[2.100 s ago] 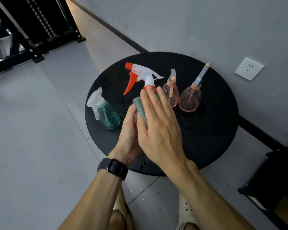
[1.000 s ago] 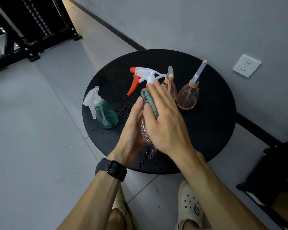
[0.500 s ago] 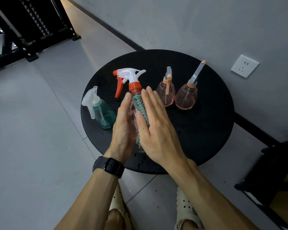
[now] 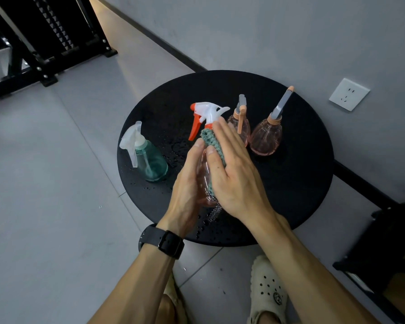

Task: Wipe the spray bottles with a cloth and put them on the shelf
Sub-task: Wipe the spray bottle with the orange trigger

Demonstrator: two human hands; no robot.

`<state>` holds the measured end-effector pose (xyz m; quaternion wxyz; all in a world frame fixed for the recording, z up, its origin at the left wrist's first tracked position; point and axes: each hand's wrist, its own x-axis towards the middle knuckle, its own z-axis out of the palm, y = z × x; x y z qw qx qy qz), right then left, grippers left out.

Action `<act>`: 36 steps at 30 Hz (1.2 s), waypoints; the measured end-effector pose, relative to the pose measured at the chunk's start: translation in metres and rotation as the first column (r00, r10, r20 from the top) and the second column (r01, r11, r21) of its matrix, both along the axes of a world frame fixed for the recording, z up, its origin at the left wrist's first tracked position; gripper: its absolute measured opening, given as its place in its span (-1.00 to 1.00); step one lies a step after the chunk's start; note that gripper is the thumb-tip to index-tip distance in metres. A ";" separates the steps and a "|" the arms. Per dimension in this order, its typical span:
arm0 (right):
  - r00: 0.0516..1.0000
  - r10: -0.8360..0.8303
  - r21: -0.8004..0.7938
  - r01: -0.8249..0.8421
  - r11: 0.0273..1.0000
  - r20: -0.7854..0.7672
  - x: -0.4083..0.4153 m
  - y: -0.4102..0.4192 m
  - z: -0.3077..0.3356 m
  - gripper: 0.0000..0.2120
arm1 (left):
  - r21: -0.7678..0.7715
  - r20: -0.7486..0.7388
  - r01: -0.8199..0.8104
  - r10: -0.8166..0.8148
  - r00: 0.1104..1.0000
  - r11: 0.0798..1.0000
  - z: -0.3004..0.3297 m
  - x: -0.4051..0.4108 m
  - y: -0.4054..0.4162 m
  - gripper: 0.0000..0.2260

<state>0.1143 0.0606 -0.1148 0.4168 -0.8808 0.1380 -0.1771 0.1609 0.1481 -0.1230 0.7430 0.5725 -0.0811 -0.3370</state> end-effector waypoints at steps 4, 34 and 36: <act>1.000 0.028 -0.008 -0.028 1.000 0.010 0.001 0.006 0.001 -0.51 | -0.042 -0.034 -0.070 0.069 0.997 0.997 0.004 0.000 0.002 -0.60; 1.000 0.017 0.079 -0.017 0.997 0.004 0.004 0.010 0.006 -0.50 | -0.200 -0.146 -0.113 0.085 0.986 0.973 0.003 0.005 0.004 -0.66; 1.000 0.028 0.107 -0.028 0.994 0.005 0.003 0.015 0.005 -0.50 | -0.256 -0.215 -0.167 0.112 0.970 0.952 0.002 0.009 0.005 -0.62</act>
